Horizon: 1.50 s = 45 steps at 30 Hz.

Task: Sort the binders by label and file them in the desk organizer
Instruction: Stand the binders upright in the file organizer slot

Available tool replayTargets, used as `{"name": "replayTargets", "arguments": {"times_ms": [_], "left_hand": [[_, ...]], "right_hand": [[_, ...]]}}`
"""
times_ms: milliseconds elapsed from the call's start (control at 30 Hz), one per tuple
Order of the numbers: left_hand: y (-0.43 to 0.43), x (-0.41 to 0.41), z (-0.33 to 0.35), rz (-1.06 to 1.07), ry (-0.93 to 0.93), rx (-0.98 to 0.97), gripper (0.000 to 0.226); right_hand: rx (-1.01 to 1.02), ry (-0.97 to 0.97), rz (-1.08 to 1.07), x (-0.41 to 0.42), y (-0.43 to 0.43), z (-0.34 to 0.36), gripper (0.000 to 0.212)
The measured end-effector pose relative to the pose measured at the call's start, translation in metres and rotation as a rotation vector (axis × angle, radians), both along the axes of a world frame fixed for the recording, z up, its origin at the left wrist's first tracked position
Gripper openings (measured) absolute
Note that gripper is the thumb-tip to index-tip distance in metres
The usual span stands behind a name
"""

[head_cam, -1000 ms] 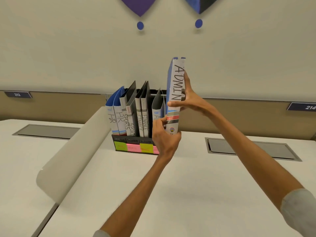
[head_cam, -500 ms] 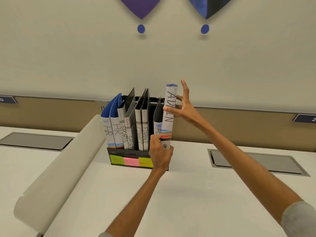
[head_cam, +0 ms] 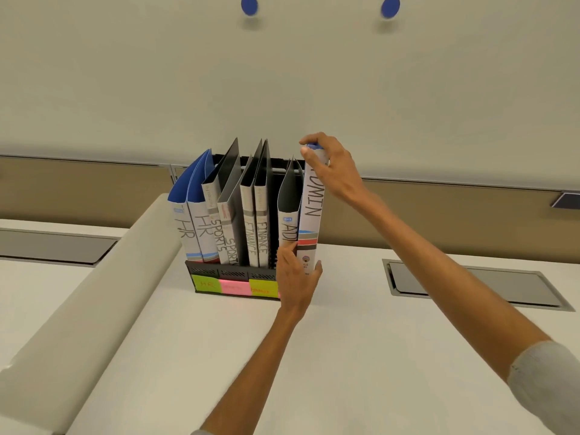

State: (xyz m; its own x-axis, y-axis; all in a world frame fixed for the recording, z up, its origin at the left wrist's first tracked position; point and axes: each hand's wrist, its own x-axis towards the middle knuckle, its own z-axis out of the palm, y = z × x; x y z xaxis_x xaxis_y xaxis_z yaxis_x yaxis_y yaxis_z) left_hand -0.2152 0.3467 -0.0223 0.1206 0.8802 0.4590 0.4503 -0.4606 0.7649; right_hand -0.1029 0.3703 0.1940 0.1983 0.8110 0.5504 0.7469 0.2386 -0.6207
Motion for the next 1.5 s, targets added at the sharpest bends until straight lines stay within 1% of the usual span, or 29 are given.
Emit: {"name": "replayTargets", "arguments": {"times_ms": [100, 167, 200, 300, 333, 400, 467, 533, 767, 833, 867, 933, 1067, 1133, 1200, 1267, 1300, 1333, 1400, 1500], "left_hand": [[-0.001, -0.024, -0.023, -0.104, 0.031, -0.145, 0.088], [0.000, -0.041, -0.038, -0.155, 0.056, -0.211, 0.094], [0.003, -0.049, -0.042, -0.172, 0.077, -0.216, 0.093], [0.013, -0.061, -0.042, -0.235, 0.162, -0.188, 0.075], [0.016, -0.062, -0.040, -0.250, 0.181, -0.191, 0.072], [0.019, -0.062, -0.033, -0.251, 0.170, -0.219, 0.075], [0.022, -0.058, -0.027, -0.225, 0.134, -0.241, 0.076], [0.025, -0.054, -0.023, -0.192, 0.106, -0.249, 0.073], [0.025, -0.048, -0.021, -0.130, 0.038, -0.257, 0.069], [0.022, -0.046, -0.022, -0.122, -0.013, -0.254, 0.066], [0.021, -0.044, -0.023, -0.115, -0.036, -0.252, 0.065], [0.019, -0.040, -0.024, -0.088, -0.060, -0.244, 0.064], [0.018, -0.034, -0.023, -0.033, -0.048, -0.243, 0.064], [0.017, -0.032, -0.024, -0.006, -0.039, -0.240, 0.065], [0.016, -0.031, -0.024, 0.021, -0.029, -0.230, 0.065], [0.016, -0.030, -0.025, 0.038, -0.019, -0.215, 0.065], [0.017, -0.029, -0.025, 0.046, -0.006, -0.210, 0.066], [0.018, -0.029, -0.025, 0.054, 0.015, -0.206, 0.067], [0.021, -0.029, -0.024, 0.067, 0.062, -0.201, 0.069], [0.024, -0.030, -0.021, 0.065, 0.112, -0.215, 0.073]], "right_hand": [[0.009, 0.055, -0.010, -0.002, 0.001, 0.000, 0.026], [0.012, 0.072, 0.001, -0.001, 0.000, 0.000, 0.028], [0.009, 0.079, 0.008, -0.001, 0.000, 0.000, 0.029], [-0.003, 0.102, 0.015, -0.001, 0.000, -0.001, 0.035], [-0.001, 0.121, 0.024, -0.001, 0.000, -0.001, 0.036], [0.005, 0.189, 0.065, 0.000, -0.002, 0.000, 0.042], [0.004, 0.253, 0.097, -0.001, -0.006, 0.001, 0.049], [-0.002, 0.271, 0.119, -0.003, -0.011, 0.002, 0.058], [-0.087, 0.328, 0.169, -0.003, -0.020, 0.010, 0.109], [-0.111, 0.333, 0.187, -0.002, -0.021, 0.011, 0.117], [-0.115, 0.332, 0.196, -0.002, -0.021, 0.010, 0.118], [-0.103, 0.323, 0.210, -0.003, -0.023, 0.009, 0.115], [-0.054, 0.261, 0.228, -0.002, -0.023, 0.007, 0.118], [-0.043, 0.234, 0.226, 0.000, -0.022, 0.005, 0.112], [-0.043, 0.201, 0.201, 0.002, -0.020, 0.002, 0.097], [-0.042, 0.179, 0.166, 0.004, -0.018, 0.000, 0.067], [-0.038, 0.176, 0.155, 0.004, -0.018, -0.001, 0.054], [-0.034, 0.178, 0.152, 0.005, -0.017, -0.001, 0.047], [-0.031, 0.189, 0.145, 0.006, -0.017, -0.002, 0.038], [-0.021, 0.186, 0.112, 0.004, -0.020, -0.004, 0.033]]}}
